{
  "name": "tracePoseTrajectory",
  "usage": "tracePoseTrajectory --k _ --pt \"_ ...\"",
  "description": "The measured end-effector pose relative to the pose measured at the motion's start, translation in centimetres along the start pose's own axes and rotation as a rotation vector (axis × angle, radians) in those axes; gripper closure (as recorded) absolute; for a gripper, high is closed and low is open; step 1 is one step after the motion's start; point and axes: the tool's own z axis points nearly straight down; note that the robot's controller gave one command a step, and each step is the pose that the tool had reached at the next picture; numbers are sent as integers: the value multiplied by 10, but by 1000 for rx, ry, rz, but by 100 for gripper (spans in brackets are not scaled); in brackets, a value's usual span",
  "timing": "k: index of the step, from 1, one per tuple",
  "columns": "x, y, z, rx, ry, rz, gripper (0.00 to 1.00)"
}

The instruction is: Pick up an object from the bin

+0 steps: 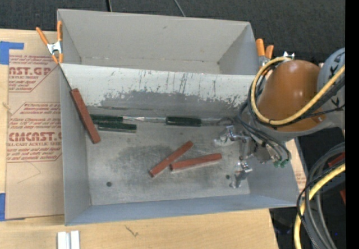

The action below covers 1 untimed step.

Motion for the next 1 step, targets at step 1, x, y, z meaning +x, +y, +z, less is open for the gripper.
tracePoseTrajectory --k 1 --pt "-52 29 87 0 -3 -52 100"
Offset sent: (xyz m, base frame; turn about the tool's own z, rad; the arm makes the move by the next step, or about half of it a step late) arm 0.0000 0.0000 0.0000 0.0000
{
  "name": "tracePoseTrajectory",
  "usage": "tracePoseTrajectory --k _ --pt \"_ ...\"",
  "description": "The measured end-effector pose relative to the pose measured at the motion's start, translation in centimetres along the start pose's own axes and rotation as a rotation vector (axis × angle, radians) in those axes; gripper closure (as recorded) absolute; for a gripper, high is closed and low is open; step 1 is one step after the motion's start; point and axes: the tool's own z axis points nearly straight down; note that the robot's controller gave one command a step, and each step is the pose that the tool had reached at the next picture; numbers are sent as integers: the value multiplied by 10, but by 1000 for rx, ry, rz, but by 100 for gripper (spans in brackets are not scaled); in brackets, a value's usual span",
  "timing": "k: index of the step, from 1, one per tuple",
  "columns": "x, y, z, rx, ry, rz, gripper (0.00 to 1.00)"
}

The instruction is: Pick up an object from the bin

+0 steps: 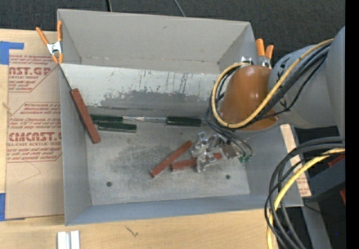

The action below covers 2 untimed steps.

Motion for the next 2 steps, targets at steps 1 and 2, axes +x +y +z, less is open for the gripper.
tracePoseTrajectory --k 1,2 --pt "0 0 0 0 0 0 100" --pt "-21 14 -198 -1 8 59 100"
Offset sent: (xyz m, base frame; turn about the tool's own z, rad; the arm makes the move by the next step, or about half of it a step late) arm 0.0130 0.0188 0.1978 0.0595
